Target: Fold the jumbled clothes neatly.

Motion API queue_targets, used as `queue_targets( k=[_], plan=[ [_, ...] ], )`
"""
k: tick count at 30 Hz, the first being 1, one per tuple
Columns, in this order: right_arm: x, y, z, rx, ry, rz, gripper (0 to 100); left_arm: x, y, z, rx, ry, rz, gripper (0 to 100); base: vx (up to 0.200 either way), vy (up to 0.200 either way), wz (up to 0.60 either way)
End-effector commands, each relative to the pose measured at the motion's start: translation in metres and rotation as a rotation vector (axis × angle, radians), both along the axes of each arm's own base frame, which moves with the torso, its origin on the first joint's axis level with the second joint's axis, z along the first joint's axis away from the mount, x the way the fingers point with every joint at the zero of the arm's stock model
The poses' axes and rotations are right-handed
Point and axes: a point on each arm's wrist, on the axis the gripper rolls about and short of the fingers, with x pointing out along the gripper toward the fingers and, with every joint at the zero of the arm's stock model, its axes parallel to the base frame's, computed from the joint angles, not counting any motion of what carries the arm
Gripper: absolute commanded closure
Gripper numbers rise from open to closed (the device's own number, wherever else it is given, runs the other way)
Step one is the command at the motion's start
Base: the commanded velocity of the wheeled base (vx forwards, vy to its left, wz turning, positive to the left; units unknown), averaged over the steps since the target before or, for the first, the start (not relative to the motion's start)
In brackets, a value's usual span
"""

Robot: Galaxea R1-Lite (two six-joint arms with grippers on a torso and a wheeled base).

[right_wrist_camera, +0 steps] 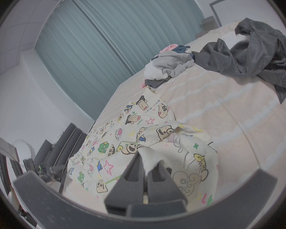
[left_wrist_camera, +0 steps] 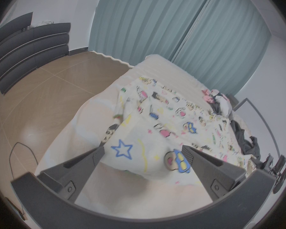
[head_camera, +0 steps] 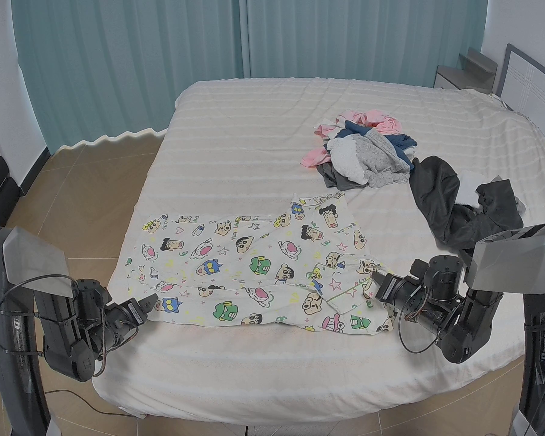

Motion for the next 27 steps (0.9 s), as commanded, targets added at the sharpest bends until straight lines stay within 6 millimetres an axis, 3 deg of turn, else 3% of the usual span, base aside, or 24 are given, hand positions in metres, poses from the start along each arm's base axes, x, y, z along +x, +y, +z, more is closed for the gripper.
queue_targets(
  k=[1,17,23,27],
  plan=[
    [0.001,0.001,0.003,0.014,-0.008,-0.005,100,-0.003,0.000,-0.020,0.014,0.058,0.001,0,0.000,0.000,0.00],
    [-0.027,0.011,0.011,0.017,0.037,0.085,100,-0.008,0.002,-0.034,0.047,0.113,0.013,0,0.000,0.000,0.00],
    [-0.032,0.019,0.024,0.027,0.012,0.114,100,-0.009,0.002,-0.035,0.046,0.120,0.015,0,0.000,0.000,0.00],
    [-0.039,0.018,0.016,-0.005,0.101,0.123,100,-0.009,0.002,-0.037,0.046,0.124,0.015,0,0.000,0.000,0.00]
  ],
)
